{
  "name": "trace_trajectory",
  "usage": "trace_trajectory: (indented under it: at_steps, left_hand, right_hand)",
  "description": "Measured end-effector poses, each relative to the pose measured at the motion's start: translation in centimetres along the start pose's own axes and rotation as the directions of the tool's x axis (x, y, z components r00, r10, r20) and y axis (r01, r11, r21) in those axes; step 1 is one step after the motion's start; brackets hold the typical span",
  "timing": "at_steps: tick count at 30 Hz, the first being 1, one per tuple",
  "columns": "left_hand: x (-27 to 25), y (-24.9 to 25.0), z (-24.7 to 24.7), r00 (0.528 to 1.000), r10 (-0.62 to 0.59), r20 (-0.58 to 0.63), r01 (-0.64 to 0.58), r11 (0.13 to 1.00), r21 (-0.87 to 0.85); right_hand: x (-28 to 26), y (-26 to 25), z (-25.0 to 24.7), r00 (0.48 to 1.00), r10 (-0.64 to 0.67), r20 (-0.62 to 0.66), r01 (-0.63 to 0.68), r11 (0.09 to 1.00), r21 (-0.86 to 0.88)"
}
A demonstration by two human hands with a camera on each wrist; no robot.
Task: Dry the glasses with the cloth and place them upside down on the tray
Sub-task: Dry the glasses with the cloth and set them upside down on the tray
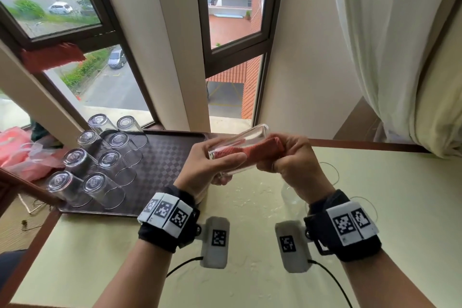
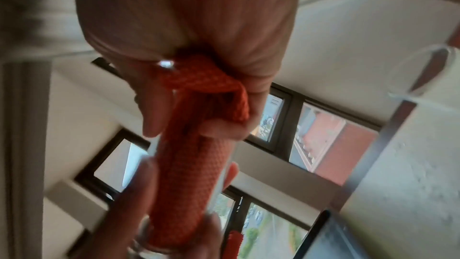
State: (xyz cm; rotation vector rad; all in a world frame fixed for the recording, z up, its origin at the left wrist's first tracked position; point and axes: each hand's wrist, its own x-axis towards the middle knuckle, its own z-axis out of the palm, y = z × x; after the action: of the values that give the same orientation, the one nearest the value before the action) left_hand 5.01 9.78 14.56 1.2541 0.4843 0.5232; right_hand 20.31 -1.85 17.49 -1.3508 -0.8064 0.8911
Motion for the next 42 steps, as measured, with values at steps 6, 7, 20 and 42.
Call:
trace_trajectory:
  at_steps: [6,7,20,42]
  left_hand:
    - [-1.1,0.6,-0.7,0.974,0.223,0.030,-0.223,0.943,0.248]
    - [-1.2,0.7,-0.7,0.976,0.216,0.034,-0.218,0.945,0.242]
    - [-1.9,1.4,-1.2,0.956,0.293,-0.025,-0.271,0.912,0.307]
    - [-3.9,1.7,-1.7,0.981,0.104,-0.165,-0.079,0.985,0.150]
  right_hand:
    - [-0.1,0.0,-0.1,0.991,0.055,0.121,-0.059,0.998,0.031]
    - [-0.1,0.1,0.1,0.993,0.048,0.110,-0.054,0.997,0.047]
    - [0.2,0.1,0.9,0.983,0.022,0.181,-0.048,0.988,0.144]
    - [-0.7,1.7,3.7,0.993,-0.118,0.003,0.117,0.991,0.071]
